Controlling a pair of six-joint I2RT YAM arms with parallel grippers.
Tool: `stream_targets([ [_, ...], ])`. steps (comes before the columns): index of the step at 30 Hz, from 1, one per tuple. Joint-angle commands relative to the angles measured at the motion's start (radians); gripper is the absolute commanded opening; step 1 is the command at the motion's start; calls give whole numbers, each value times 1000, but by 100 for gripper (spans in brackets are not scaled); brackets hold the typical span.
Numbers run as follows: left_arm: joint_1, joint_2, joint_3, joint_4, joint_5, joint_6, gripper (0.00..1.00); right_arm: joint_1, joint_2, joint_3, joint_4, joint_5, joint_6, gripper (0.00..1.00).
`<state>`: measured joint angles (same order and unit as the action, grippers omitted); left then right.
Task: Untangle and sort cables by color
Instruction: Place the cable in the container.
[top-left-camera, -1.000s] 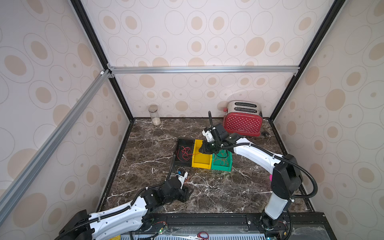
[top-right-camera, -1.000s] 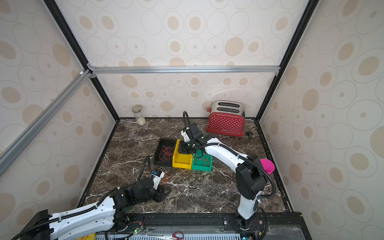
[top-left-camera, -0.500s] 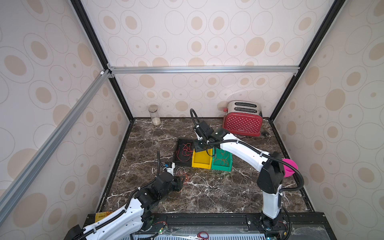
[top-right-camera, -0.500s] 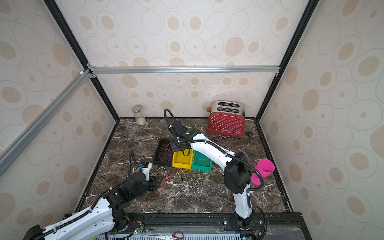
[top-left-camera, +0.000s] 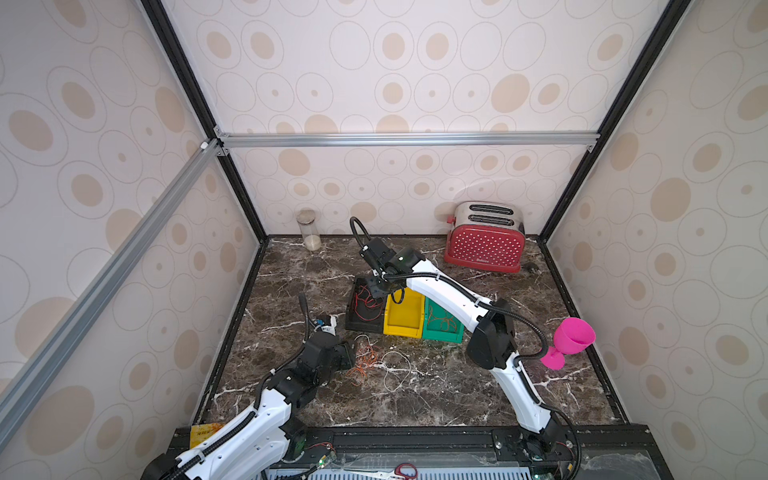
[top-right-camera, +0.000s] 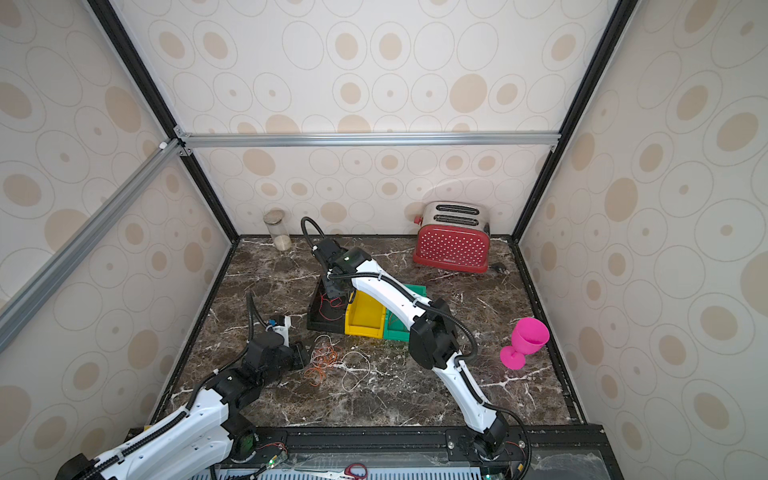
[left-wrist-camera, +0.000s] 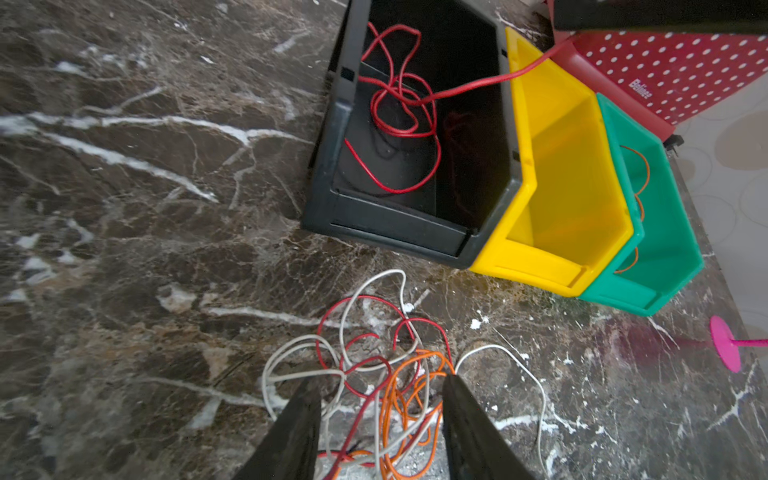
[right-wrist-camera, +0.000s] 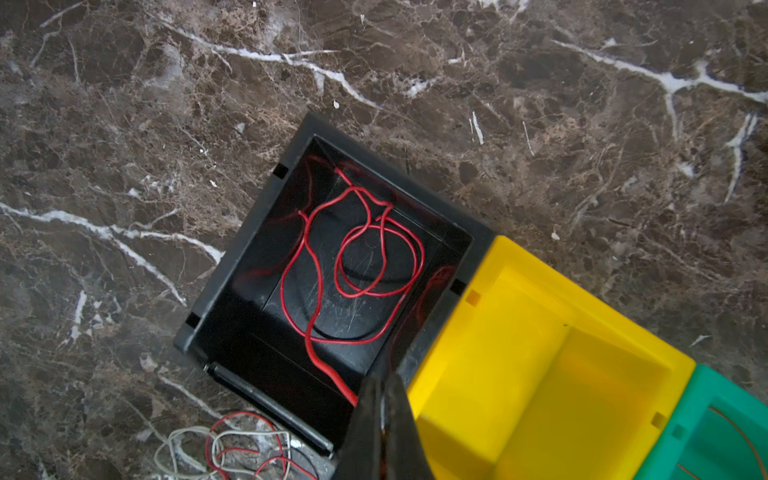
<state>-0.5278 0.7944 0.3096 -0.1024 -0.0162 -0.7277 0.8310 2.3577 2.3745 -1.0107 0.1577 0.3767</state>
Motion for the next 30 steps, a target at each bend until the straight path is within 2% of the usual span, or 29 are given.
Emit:
stream_targets([
  [1,32,11,42,11,35,40,47,7,39,55,-25,12,-15,0],
  [9,57,22,31,36,83,51,46,7,138,95,60,-73,-26,0],
  [19,65,0,4,48,105,38,46,8,183,20,185,-66,0,0],
  [26,67,-4,1,50,111,36,46,7,235,35,163,-34,12,0],
  [30,66,-7,0,50,114,31,46,8,219,40,138,-55,3,1],
])
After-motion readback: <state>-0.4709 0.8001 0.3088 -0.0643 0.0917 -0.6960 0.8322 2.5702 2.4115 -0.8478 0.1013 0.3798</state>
